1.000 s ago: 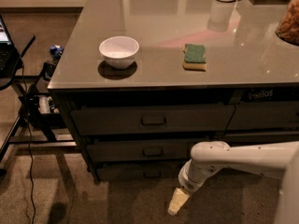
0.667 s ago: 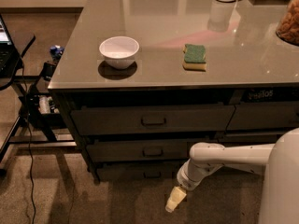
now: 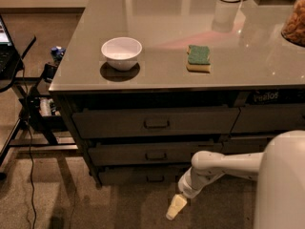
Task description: Open bottom drawer
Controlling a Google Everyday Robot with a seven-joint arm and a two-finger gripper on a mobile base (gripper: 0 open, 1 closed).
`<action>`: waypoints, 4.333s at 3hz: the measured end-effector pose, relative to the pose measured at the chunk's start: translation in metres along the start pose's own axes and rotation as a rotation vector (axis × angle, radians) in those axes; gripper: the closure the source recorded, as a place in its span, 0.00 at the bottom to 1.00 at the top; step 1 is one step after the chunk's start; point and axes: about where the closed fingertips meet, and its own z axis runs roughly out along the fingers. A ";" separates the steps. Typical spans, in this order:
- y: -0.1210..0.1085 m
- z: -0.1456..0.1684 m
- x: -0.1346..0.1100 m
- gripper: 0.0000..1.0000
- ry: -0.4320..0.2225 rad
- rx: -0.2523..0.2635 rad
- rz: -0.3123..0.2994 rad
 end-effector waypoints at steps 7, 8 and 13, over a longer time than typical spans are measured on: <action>-0.119 0.105 -0.044 0.00 -0.192 0.145 -0.018; -0.128 0.103 -0.047 0.00 -0.194 0.174 -0.031; -0.164 0.142 -0.061 0.00 -0.172 0.150 -0.101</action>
Offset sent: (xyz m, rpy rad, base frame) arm 0.0608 0.0300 -0.1235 0.1577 0.0008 -0.0428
